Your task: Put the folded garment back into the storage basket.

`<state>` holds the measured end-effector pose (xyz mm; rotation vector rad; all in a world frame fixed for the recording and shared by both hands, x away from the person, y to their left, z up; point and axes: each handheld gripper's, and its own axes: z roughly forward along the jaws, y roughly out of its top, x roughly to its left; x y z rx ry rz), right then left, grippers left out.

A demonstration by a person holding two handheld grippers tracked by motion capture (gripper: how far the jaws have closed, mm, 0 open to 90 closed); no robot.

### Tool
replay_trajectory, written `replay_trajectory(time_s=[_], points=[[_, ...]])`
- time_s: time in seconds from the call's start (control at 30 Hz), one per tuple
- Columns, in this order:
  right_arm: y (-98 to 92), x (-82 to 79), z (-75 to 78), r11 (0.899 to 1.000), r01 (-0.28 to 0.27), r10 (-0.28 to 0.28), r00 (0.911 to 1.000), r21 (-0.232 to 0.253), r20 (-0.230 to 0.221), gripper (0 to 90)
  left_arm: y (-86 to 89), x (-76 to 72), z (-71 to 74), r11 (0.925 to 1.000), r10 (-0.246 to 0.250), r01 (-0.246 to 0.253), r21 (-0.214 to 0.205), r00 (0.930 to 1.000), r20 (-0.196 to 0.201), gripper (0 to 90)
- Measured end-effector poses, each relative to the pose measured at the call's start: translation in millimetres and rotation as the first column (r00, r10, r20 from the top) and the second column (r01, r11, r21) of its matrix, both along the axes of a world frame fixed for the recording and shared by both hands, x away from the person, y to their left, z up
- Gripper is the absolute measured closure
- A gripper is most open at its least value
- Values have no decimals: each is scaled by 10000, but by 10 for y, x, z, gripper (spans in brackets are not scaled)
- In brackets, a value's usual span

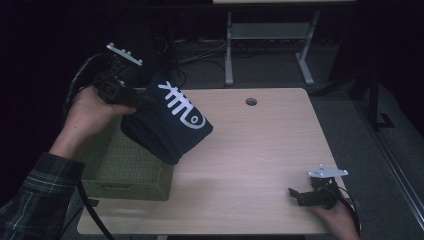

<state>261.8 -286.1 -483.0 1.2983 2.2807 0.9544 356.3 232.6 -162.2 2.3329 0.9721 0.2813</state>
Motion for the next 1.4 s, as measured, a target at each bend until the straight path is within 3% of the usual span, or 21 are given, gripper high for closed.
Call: replay_trajectory(time_s=[0.33,0.7,1.17,1.4], points=[[0,0,0,10000,1,-1,10000,0,1,17,429,-6,3,9948,1012,-1012,-60,9949,-26,709],[3,-2,1,10000,70,-70,10000,24,-30,17,802,2,-81,9770,2131,-2131,36,9770,-34,709],[2,-2,2,10000,65,-65,10000,20,-38,16,1047,-8,-391,9574,2888,-2882,199,9558,-548,709],[3,-2,1,10000,69,-69,10000,27,-35,17,1157,-3,-566,9453,3263,-3251,288,9416,-832,709]])
